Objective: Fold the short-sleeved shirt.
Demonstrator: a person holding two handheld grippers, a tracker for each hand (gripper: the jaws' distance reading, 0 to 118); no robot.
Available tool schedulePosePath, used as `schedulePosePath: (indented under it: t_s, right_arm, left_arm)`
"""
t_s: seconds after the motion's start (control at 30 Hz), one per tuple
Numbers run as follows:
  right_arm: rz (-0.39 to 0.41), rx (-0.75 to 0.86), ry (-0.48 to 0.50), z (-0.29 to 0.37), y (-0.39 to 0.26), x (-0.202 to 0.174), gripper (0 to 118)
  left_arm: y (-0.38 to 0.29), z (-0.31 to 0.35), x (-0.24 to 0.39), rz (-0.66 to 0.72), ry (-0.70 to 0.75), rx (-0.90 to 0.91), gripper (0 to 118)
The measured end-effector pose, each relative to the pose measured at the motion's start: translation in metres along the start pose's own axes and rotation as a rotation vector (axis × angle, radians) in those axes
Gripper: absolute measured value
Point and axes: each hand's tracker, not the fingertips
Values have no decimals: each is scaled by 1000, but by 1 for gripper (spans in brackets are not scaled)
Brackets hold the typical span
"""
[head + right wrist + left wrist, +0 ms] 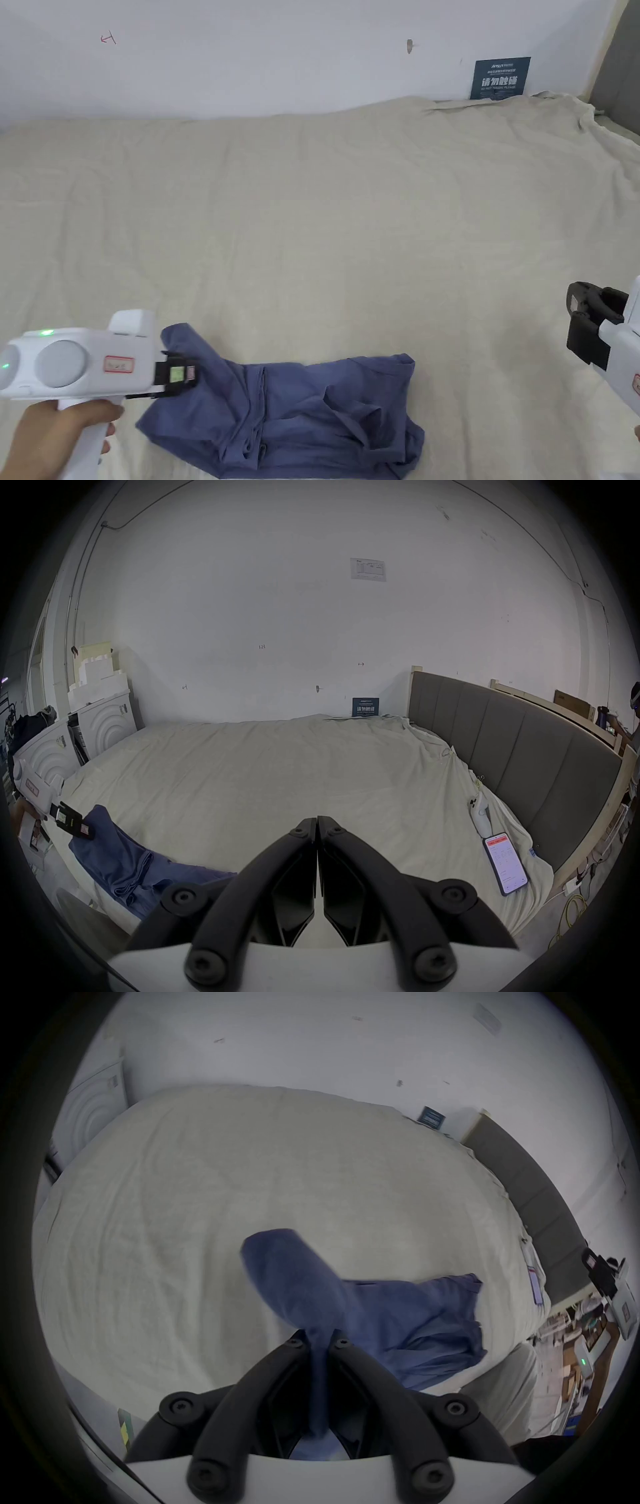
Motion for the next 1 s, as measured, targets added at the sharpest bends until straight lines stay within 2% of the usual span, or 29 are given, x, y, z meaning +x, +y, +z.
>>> schedulePosePath:
  t_s: [0.2,0.43,0.67,0.87,0.9,0.93,0.97,1.0]
  right_arm:
    - [-7,8,-9,7,-1,8,0]
    - [-18,10,-26,12,-6,18,0]
    - [-24,8,-38,16,-9,23,0]
    - [-25,-1,-45,16,-11,26,0]
    - [-26,-2,-45,16,-12,27,0]
    - [-26,-1,-46,16,-12,27,0]
    - [-26,-2,-47,15,-12,27,0]
    - [-27,-4,-47,15,-12,27,0]
  left_arm:
    - [13,-38,71,-163,-105,-72,5]
    - [10,-93,144,-233,-181,-152,5]
    - [-11,-158,189,-274,-110,-237,5]
    - [-23,-172,203,-293,-65,-242,8]
    - [-23,-170,203,-296,-65,-237,11]
    - [-21,-168,201,-296,-67,-232,22]
    - [-21,-166,202,-279,-88,-228,35]
    - [-19,-162,201,-269,-131,-228,54]
